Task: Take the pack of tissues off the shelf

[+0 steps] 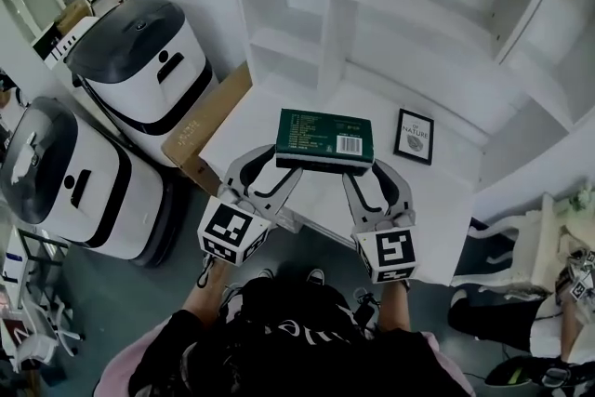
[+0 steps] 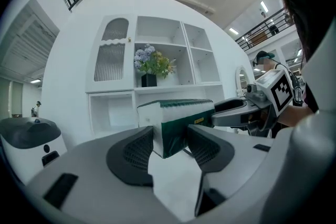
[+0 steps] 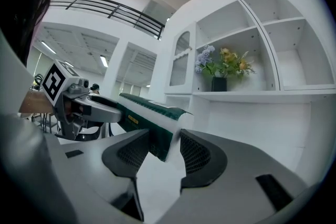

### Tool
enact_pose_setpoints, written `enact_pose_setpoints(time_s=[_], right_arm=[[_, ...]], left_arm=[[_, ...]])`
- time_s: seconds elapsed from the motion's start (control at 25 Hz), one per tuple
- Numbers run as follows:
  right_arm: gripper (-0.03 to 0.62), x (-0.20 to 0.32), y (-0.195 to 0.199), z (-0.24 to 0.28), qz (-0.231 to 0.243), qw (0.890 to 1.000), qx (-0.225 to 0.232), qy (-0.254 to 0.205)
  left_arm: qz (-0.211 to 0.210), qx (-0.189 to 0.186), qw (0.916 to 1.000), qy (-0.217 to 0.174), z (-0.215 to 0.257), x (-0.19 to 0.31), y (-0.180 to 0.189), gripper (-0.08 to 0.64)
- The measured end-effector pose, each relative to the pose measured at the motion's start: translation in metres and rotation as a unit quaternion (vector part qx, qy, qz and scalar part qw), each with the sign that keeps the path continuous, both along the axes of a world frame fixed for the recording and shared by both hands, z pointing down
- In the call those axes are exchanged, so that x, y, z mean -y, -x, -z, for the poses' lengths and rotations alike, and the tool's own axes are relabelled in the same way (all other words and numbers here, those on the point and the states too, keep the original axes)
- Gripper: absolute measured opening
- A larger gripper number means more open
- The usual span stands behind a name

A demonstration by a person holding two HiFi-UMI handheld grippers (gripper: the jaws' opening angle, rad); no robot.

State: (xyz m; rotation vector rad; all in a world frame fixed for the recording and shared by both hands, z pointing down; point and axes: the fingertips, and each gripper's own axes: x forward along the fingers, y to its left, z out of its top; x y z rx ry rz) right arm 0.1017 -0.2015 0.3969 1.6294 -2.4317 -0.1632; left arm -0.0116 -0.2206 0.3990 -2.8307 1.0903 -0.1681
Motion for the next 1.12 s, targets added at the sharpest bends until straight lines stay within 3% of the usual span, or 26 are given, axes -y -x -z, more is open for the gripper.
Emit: enact_pose_setpoints(time_s=[0.6,1.12], right_arm=[[0.209,-0.021,0.098,-0.017,-0.009,1.000,-0.006,0.021],[0.209,-0.024,0.119,-0.017,-0.016,1.000,-0.012,0.023]], left_arm=[[-0.003,-0.017,0.9999,0.000,-0.018,-0.021,0.098,0.209],[-0.009,-0.024,0.9997,0.000,-0.015,-0.023,0.121,0.209]])
